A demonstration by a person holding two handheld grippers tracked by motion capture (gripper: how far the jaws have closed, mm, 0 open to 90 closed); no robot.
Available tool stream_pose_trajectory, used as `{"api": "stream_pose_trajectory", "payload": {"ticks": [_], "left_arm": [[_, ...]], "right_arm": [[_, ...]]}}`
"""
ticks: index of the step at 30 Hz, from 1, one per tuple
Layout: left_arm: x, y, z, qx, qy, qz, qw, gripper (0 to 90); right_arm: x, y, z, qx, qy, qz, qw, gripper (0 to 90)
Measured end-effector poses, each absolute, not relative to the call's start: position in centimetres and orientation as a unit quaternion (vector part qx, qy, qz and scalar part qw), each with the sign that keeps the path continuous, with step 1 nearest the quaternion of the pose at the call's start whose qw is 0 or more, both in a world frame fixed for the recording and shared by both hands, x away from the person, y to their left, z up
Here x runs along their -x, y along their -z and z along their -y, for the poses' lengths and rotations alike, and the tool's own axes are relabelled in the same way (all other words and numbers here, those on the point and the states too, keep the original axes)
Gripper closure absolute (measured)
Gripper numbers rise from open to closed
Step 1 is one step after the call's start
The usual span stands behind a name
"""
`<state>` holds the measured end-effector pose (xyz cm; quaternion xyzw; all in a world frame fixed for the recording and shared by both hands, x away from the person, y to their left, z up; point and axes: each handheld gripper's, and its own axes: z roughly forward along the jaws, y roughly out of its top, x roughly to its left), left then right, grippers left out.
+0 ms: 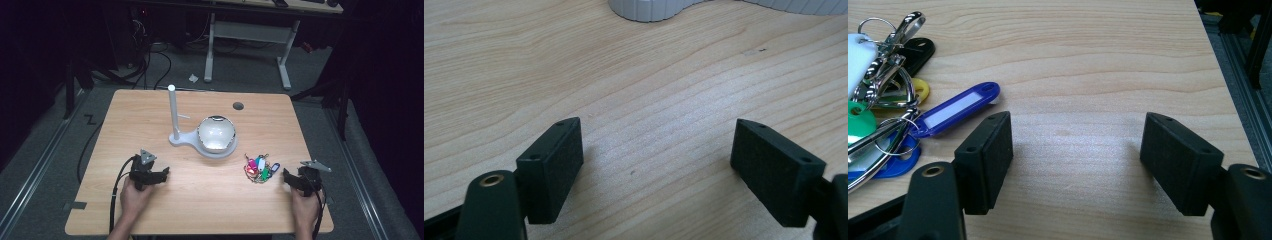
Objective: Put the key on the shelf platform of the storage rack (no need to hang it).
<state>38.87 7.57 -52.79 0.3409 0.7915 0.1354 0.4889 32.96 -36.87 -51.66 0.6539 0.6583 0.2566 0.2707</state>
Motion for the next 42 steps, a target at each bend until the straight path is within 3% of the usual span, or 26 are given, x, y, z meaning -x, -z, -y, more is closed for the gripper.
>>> {"api": "stream_pose_trajectory", "payload": {"ticks": [42], "left_arm": [[-38.91,52.81,-7.62,-0.347,-0.136,-0.788,0.489,21.3]], "right_arm": [[-32.68,51.63,36.52,-0.636,-0.264,-0.676,0.261,27.7]]}}
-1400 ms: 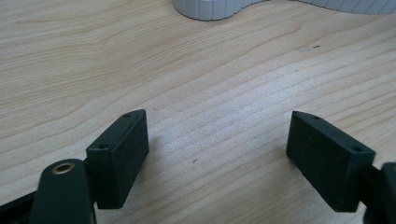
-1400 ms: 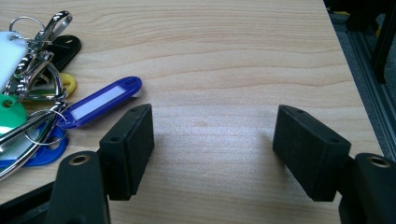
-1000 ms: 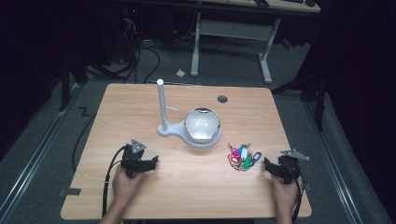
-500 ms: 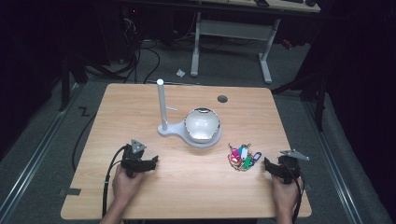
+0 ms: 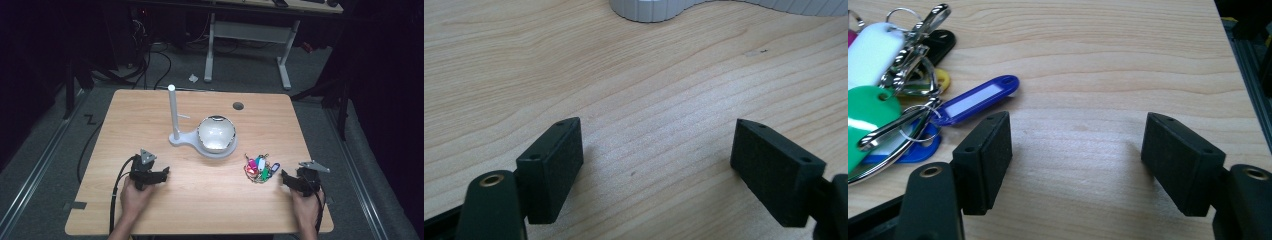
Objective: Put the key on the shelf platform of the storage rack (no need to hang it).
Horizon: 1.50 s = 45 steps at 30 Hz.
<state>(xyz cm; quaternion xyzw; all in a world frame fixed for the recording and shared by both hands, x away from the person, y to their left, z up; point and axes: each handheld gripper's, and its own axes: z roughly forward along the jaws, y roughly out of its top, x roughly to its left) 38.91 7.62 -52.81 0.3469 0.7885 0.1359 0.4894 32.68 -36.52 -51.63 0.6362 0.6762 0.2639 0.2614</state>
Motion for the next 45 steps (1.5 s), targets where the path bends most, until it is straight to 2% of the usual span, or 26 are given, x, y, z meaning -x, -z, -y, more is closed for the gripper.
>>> {"api": "stream_pose_trajectory", "payload": {"ticks": [4,9,15,33,45], "left_arm": [[-38.8,52.8,-7.6,-0.343,-0.134,-0.791,0.488,21.3],[-38.8,52.8,-7.7,-0.347,-0.135,-0.789,0.489,21.3],[-38.8,52.8,-7.7,-0.347,-0.134,-0.789,0.489,21.3],[-38.8,52.8,-7.7,-0.347,-0.134,-0.789,0.489,21.3],[-38.8,52.8,-7.7,-0.347,-0.134,-0.789,0.489,21.3]], "right_arm": [[-32.5,51.6,36.3,-0.633,-0.266,-0.68,0.256,26.8],[-32.4,51.0,36.2,-0.638,-0.255,-0.687,0.236,34.7],[-32.0,50.9,35.7,-0.637,-0.263,-0.687,0.23,38.8],[-29.7,49.3,33.3,-0.607,-0.307,-0.694,0.237,37.4],[-29.1,48.9,31.3,-0.586,-0.322,-0.709,0.224,38.0]]}}
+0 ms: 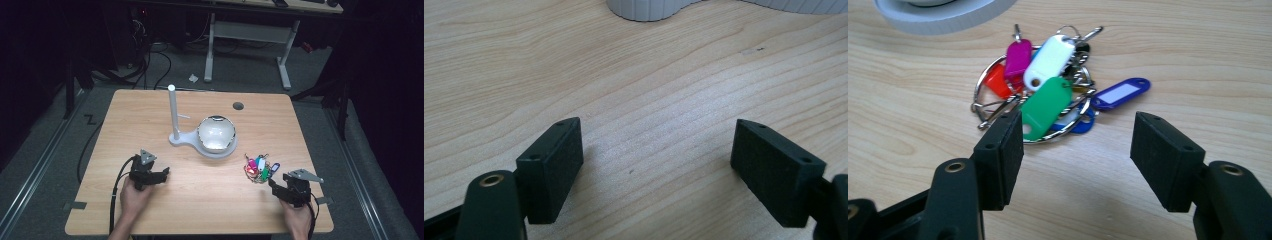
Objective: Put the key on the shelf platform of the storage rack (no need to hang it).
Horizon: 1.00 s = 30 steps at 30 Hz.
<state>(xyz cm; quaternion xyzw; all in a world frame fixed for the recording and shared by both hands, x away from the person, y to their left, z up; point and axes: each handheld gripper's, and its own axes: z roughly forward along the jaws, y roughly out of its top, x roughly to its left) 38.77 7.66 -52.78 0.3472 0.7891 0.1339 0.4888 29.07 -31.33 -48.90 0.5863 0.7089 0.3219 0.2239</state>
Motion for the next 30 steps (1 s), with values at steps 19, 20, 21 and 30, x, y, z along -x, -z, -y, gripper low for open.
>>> {"api": "stream_pose_trajectory", "payload": {"ticks": [19,20,21,30], "left_arm": [[-38.8,52.8,-7.7,-0.348,-0.134,-0.789,0.489,21.3],[-38.8,52.8,-7.7,-0.347,-0.134,-0.789,0.489,21.2],[-38.8,52.8,-7.7,-0.348,-0.134,-0.789,0.489,21.3],[-38.8,52.8,-7.7,-0.347,-0.134,-0.789,0.489,21.2]], "right_arm": [[-31.6,48.8,28.1,-0.556,-0.317,-0.737,0.215,35.9],[-31.7,48.9,28.1,-0.555,-0.314,-0.739,0.216,35.9],[-31.9,49.1,28.0,-0.555,-0.31,-0.741,0.217,35.8],[-33.0,49.9,28.1,-0.568,-0.299,-0.736,0.213,36.0]]}}
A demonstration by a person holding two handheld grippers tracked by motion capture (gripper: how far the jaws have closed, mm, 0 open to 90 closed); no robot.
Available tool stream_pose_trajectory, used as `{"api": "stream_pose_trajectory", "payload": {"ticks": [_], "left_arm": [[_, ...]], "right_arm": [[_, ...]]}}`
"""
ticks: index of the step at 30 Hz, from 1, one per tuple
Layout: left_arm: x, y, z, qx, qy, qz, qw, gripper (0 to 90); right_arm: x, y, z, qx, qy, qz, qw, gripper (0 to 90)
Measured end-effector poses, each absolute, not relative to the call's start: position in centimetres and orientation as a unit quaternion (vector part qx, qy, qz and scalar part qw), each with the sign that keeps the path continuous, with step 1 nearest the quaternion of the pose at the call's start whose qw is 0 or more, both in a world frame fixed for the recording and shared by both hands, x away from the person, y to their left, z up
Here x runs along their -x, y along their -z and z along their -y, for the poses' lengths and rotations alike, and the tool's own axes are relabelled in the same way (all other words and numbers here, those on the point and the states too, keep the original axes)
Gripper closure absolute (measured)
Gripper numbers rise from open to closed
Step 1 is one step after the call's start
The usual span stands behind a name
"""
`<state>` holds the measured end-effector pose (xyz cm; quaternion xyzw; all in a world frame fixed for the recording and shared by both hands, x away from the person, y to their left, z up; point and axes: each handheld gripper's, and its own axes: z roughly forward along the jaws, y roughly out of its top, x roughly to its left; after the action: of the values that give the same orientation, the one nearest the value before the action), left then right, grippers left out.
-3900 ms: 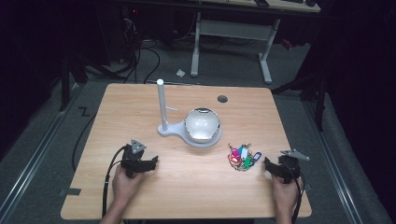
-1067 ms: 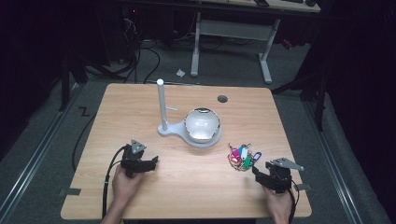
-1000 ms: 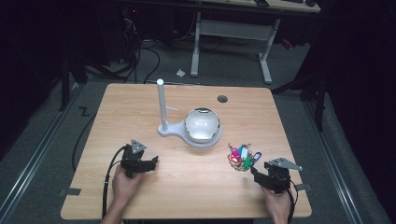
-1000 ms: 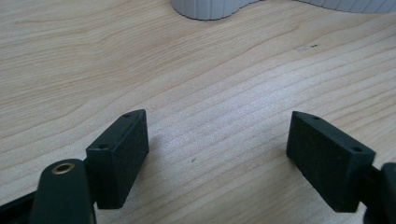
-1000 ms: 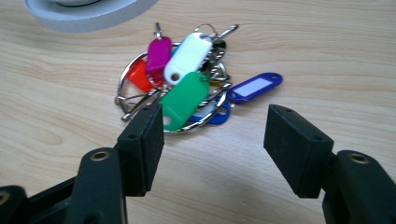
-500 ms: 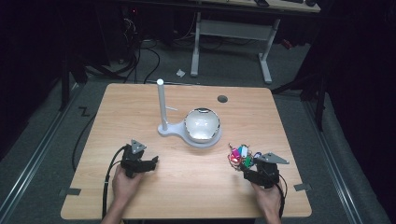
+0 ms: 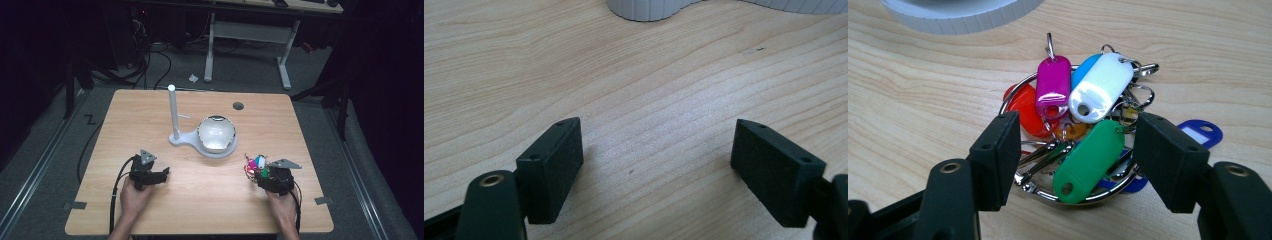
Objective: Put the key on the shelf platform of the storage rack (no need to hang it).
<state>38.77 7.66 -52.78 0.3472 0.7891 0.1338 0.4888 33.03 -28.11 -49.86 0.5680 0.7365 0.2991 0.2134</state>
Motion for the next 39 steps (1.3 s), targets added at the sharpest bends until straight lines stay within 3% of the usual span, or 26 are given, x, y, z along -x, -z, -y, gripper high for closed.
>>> {"api": "stream_pose_trajectory", "payload": {"ticks": [14,20,25,32,34,39], "left_arm": [[-38.8,52.8,-7.7,-0.347,-0.134,-0.789,0.489,21.3],[-38.8,52.8,-7.7,-0.347,-0.134,-0.789,0.489,21.2],[-38.8,52.8,-7.7,-0.347,-0.134,-0.789,0.489,21.3],[-38.8,52.8,-7.7,-0.348,-0.134,-0.789,0.489,21.3],[-38.8,52.8,-7.6,-0.347,-0.134,-0.789,0.489,21.2],[-38.8,52.8,-7.7,-0.347,-0.134,-0.789,0.489,21.2]], "right_arm": [[-34.3,50.9,27.6,-0.565,-0.305,-0.743,0.191,36.5],[-34.6,51.2,27.6,-0.558,-0.31,-0.748,0.18,46.9],[-34.5,51.2,27.4,-0.546,-0.321,-0.755,0.171,65.2],[-34.4,51.1,27.4,-0.533,-0.328,-0.762,0.163,70.9],[-34.2,50.9,27.6,-0.527,-0.342,-0.761,0.163,79.1],[-34.0,50.7,27.4,-0.521,-0.334,-0.767,0.169,79.9]]}}
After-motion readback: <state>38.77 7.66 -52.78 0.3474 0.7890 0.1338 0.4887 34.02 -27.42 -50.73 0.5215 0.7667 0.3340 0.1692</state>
